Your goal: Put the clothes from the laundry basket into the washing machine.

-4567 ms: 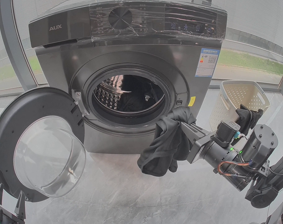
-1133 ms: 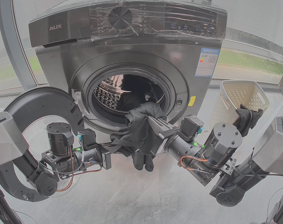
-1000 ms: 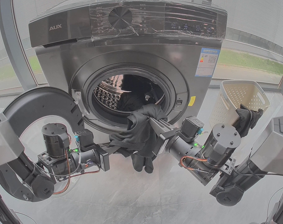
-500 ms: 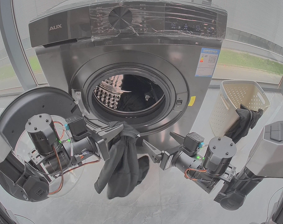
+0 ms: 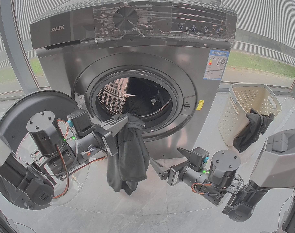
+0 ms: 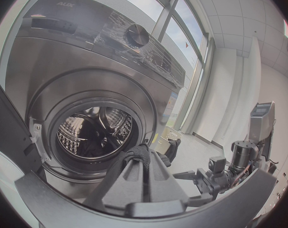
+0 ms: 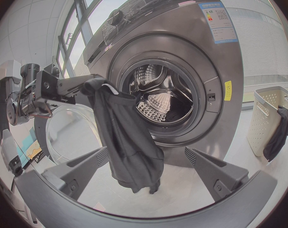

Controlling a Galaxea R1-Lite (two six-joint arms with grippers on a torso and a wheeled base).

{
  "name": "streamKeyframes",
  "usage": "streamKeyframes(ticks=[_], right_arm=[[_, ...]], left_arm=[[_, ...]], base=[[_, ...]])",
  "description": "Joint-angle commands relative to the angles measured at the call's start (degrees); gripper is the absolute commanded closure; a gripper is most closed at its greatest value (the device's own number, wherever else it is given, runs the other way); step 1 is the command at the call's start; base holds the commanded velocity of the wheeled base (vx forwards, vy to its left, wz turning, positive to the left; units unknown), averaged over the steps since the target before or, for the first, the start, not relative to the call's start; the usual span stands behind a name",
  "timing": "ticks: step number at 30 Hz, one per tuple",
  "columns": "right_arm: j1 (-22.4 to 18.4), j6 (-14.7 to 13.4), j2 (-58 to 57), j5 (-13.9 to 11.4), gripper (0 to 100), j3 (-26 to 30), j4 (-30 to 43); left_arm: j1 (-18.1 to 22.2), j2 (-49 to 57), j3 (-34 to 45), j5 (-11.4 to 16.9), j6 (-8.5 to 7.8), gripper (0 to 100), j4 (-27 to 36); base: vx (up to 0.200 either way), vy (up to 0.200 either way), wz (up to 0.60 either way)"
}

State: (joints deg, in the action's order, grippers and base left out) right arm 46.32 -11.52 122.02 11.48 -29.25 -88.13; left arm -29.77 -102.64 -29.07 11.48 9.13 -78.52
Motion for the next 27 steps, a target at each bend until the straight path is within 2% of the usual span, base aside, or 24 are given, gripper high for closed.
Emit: streamKeyframes(ticks=[1,6,11,15,20,27], right_arm=[[1.14,0.09,1.03,-0.23,0,0.50,-0.29],[3.51,0.62,1.73,-0.59,0,-0.20,-0.47],[3.69,0.71,2.61,-0.67,0,-2.66,-0.56],[4.12,0.62,3.14,-2.43,0,-4.42,-0.64],[5.53,0.53,3.40,-2.78,0,-6.61,-0.56],[3.69,0.53,6.39,-3.92,0,-10.39,-0.56]], left_arm=[[-0.03,-0.28,-2.13,-1.90,0.01,100,0.38],[-0.11,-0.54,-2.83,-2.34,0.01,100,0.65],[-0.38,-1.33,-3.44,-2.43,0.01,100,0.74],[-0.82,-1.77,-3.62,-3.05,0.01,100,0.74],[-1.34,-2.91,-4.50,-4.01,0.01,100,0.82],[-1.96,-3.35,-5.47,-4.36,0.01,100,0.82]], base=[[0.000,0.000,0.00],[0.000,0.000,0.00],[0.000,0.000,0.00],[0.000,0.000,0.00],[0.000,0.000,0.00],[0.000,0.000,0.00]])
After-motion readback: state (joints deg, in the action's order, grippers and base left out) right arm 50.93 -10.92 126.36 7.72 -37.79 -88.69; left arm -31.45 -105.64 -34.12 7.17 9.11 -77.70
